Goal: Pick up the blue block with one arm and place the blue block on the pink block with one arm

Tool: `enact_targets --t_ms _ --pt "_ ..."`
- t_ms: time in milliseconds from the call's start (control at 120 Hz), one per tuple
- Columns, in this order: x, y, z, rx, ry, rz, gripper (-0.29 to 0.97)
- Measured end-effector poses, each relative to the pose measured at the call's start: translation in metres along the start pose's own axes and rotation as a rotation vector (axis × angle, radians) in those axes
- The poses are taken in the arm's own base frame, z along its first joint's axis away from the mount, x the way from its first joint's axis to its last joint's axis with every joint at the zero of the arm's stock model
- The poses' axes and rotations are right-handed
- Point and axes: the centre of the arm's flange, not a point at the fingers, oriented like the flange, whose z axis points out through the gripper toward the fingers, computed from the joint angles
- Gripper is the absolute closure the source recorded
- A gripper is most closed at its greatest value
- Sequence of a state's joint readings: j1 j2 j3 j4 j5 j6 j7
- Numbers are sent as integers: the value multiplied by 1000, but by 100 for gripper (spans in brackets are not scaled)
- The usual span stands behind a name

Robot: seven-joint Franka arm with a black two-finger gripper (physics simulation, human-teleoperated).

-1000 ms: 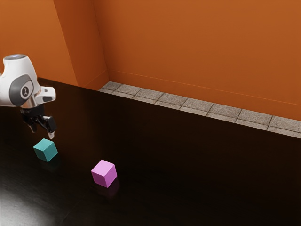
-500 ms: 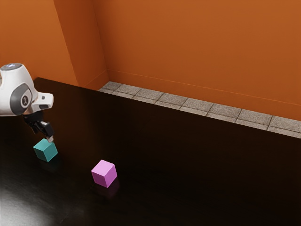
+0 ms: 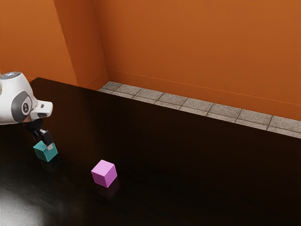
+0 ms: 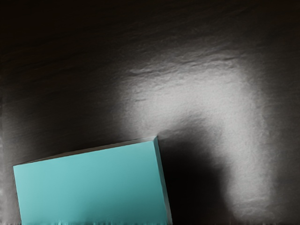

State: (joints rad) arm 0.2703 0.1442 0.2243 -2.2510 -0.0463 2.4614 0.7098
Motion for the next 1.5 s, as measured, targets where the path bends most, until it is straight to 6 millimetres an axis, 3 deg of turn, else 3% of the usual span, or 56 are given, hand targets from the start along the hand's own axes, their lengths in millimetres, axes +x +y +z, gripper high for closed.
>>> enact_targets --t_ms 100,608,1158,1267,1375,1500 --pt "-5 -7 0 1 3 0 0" --pt "-9 -8 36 -53 -20 13 0" --pt "4 -17 47 -43 -15 -20 0" --pt "8 -16 47 -40 -14 -17 5" --pt "8 -16 47 -39 -14 -16 21" --pt "8 -16 46 -35 -14 -17 30"
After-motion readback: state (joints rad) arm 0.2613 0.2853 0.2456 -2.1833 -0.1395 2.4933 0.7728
